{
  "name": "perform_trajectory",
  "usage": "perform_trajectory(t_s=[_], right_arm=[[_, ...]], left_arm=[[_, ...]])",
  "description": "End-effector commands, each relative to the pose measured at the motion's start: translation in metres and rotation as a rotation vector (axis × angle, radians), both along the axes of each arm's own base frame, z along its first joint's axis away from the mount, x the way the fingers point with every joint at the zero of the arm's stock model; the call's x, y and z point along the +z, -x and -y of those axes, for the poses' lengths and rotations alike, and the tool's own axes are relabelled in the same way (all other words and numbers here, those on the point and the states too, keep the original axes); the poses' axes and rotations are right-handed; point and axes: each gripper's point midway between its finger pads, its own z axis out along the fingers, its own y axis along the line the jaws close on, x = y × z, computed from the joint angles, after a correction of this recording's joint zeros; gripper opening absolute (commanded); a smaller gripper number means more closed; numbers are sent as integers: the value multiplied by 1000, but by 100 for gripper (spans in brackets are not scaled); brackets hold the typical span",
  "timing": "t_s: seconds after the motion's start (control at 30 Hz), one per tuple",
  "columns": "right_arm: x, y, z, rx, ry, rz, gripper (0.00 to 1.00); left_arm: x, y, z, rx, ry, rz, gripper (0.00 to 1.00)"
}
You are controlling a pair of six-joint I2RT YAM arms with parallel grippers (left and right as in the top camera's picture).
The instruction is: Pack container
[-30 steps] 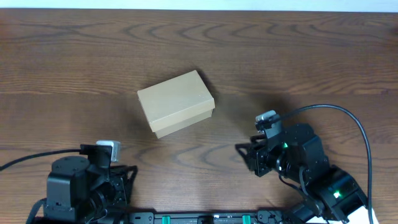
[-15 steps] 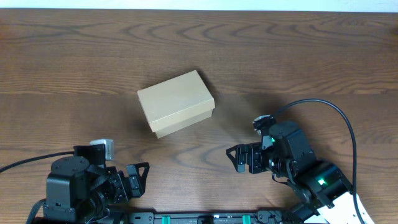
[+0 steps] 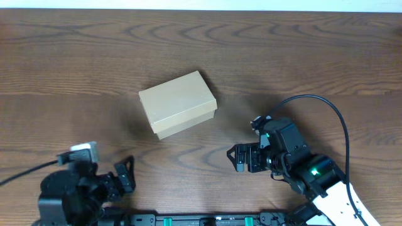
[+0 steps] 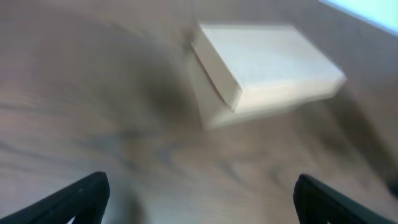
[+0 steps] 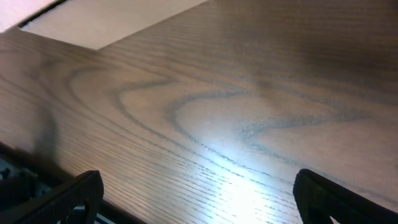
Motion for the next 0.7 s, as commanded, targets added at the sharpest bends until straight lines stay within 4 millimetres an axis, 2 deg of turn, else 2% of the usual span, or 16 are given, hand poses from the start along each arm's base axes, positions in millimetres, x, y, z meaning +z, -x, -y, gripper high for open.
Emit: perform_trajectory(t_s=[0.0, 0.33, 0.67], right_arm=[[-6, 2, 0, -7, 14, -21, 99], [-9, 2, 0, -7, 22, -34, 99], [-9, 2, 0, -7, 22, -34, 99]], left_arm=[[-17, -6, -19, 61, -94, 74, 95], [-89, -35, -30, 104, -123, 187, 95], [-141, -47, -24, 69, -97, 148, 95]])
